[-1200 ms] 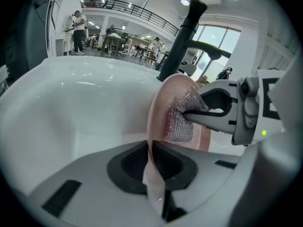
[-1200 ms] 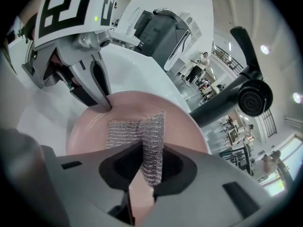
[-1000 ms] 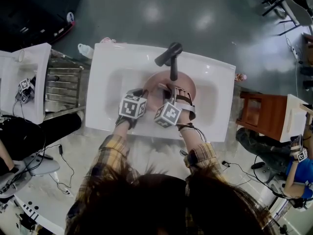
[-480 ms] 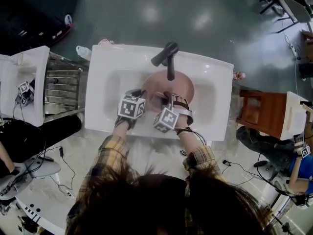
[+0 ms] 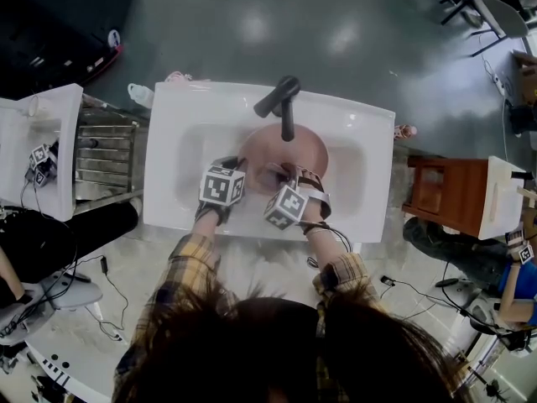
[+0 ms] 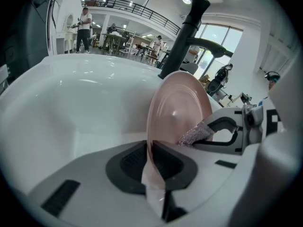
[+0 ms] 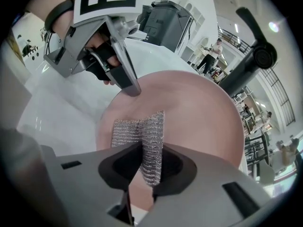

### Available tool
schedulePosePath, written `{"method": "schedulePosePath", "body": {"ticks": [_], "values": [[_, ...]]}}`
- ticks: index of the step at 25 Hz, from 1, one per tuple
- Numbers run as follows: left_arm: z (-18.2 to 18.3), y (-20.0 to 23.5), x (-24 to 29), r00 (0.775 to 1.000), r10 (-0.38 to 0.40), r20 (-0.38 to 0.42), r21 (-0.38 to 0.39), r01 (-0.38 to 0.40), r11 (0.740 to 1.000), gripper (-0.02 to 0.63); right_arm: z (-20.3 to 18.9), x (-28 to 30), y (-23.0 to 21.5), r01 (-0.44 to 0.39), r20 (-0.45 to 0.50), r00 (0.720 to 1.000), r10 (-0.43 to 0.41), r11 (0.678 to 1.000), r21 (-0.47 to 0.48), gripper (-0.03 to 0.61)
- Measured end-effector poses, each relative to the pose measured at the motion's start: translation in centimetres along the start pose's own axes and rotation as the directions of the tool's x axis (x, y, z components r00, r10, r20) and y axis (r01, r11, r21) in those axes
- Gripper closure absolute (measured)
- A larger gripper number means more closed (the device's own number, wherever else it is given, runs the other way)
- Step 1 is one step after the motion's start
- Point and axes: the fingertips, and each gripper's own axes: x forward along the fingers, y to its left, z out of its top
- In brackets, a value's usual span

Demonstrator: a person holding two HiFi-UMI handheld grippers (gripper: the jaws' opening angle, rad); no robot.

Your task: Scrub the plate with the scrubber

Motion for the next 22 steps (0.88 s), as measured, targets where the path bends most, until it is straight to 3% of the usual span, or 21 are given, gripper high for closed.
{"method": "schedulePosePath", "body": {"ticks": [8, 13, 19, 22], "values": [[-0.4, 0.6, -0.1, 1.0, -0.013, 0.0, -0.082, 0.013, 0.997, 0.586, -1.0, -1.2, -1.3, 0.001, 0.0, 1.0, -0.001, 0.993, 0.119, 0.488], [-0.5, 0.7, -0.2, 1.0, -0.007, -0.001, -0.072, 0.007, 0.997, 0.584, -1.6, -2.1, -3.2, 0.032, 0.005, 0.999, -0.033, 0.984, 0.177, 0.488], [-0.4, 1.4, -1.0, 1.0, 0.005, 0.009, -0.061, -0.004, 0.998, 0.494, -1.9, -3.8, -7.6, 0.122, 0.018, 0.991, -0.13, 0.963, 0.241, 0.488], [-0.2, 1.6, -1.8, 0.999, 0.021, 0.028, -0.049, -0.019, 0.999, 0.491, -1.8, -4.9, -9.4, 0.156, 0.03, 0.985, -0.17, 0.95, 0.27, 0.488]]}}
